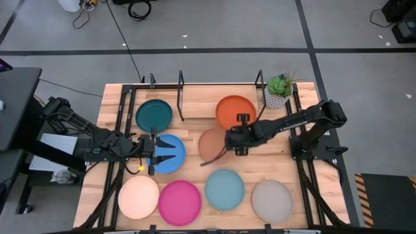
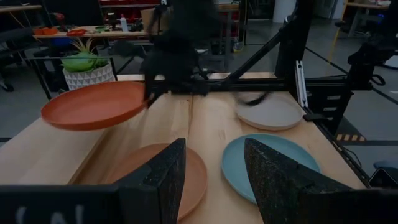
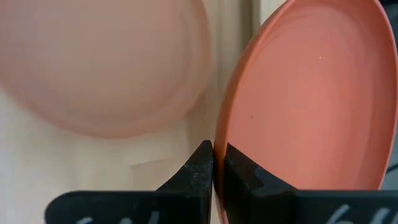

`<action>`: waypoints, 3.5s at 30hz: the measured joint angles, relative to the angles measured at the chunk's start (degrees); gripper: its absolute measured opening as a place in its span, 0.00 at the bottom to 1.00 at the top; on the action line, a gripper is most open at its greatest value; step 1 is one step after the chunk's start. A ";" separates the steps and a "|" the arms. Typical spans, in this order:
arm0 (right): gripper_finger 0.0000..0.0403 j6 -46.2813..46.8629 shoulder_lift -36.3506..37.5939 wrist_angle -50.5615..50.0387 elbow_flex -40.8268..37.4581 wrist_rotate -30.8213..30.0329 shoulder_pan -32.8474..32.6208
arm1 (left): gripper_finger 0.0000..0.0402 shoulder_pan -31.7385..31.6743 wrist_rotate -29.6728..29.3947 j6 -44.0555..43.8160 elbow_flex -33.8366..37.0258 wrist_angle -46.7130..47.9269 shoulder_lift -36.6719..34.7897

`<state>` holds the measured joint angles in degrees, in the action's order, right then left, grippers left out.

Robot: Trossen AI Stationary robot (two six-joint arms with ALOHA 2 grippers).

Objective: Place and stack plates onto a shelf
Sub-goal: Put the orange plate on the shelf, then put the brown plate on the shelf

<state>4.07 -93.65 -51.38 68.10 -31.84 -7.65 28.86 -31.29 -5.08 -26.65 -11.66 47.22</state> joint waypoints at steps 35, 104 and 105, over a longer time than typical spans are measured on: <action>0.38 -8.87 0.09 9.54 -1.86 10.14 15.32 | 0.43 -0.07 0.02 -1.32 0.01 3.06 0.01; 0.19 -18.02 -15.58 9.78 -0.44 13.53 -5.86 | 0.43 -5.20 28.61 -9.42 -16.55 27.90 22.77; 0.17 -18.59 -15.67 9.85 -0.44 13.54 -5.74 | 0.43 -4.84 28.62 -8.92 -16.94 27.77 22.77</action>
<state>-14.52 -109.32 -41.53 67.66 -18.31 -13.39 24.02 -2.67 -14.00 -43.59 16.11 70.00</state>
